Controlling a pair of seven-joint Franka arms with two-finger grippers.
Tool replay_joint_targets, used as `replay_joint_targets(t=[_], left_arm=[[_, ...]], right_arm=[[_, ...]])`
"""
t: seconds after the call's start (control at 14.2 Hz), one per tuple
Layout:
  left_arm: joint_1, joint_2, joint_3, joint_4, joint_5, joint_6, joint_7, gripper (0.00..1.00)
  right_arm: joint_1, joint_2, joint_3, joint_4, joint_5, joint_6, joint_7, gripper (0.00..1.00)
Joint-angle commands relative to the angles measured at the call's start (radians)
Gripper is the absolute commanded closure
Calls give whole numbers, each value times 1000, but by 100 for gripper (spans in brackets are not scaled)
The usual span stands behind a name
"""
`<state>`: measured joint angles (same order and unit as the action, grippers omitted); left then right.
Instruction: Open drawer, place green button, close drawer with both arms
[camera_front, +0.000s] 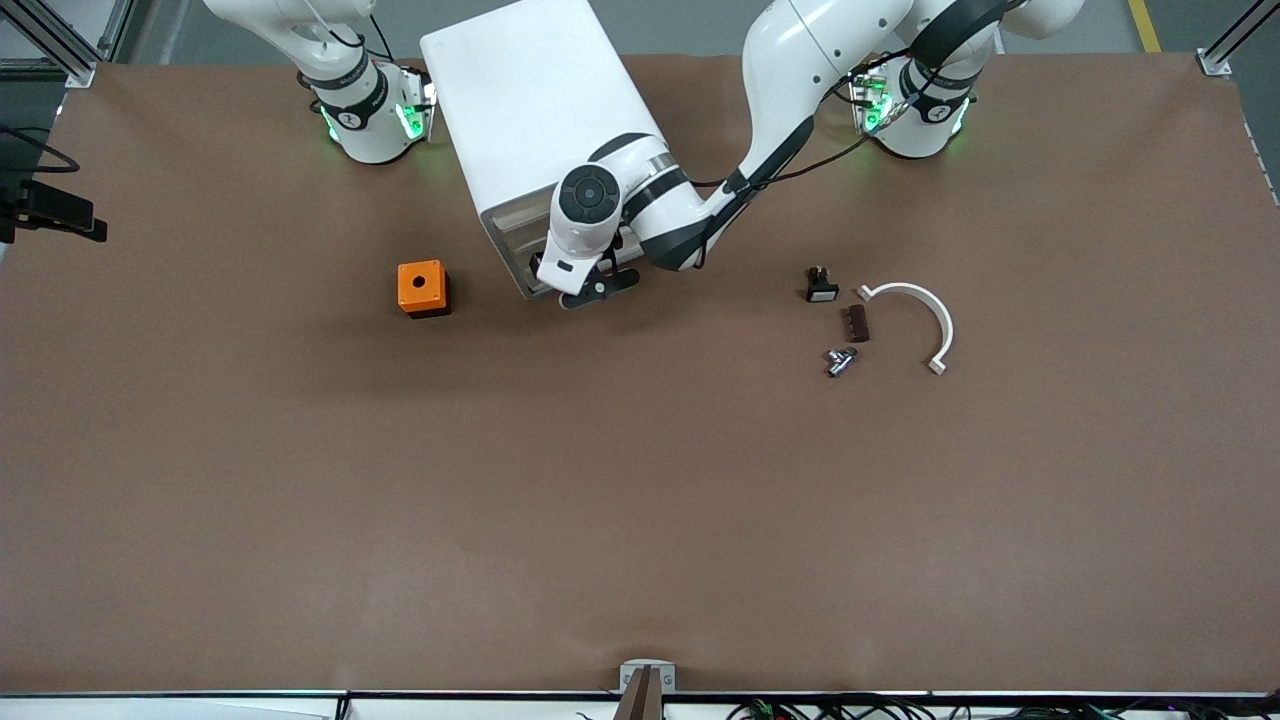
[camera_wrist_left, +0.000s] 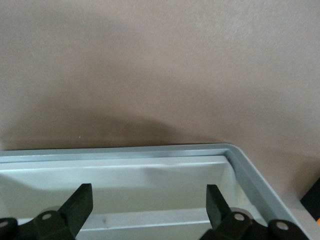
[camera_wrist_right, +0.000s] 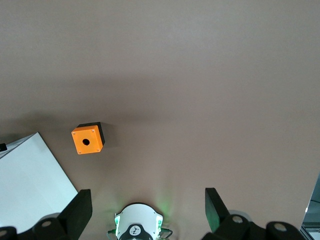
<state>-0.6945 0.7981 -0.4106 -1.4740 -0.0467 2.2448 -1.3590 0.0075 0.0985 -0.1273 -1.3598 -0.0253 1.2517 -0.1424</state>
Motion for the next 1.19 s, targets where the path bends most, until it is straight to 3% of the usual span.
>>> replay_joint_targets(t=[0.0, 0.28, 0.63, 1.12], left_arm=[[48, -52, 3, -16, -19, 4, -8, 0], [151, -137, 3, -19, -21, 1, -11, 0], [326, -229, 3, -20, -13, -36, -12, 0], [476, -275, 1, -17, -7, -62, -11, 0]], right_arm=[[-14, -58, 9, -31, 53, 44, -9, 0], [-11, -176, 6, -188, 62, 164, -2, 0], [9, -194, 15, -202, 56, 190, 78, 0], [3, -227, 14, -251, 61, 222, 81, 0]])
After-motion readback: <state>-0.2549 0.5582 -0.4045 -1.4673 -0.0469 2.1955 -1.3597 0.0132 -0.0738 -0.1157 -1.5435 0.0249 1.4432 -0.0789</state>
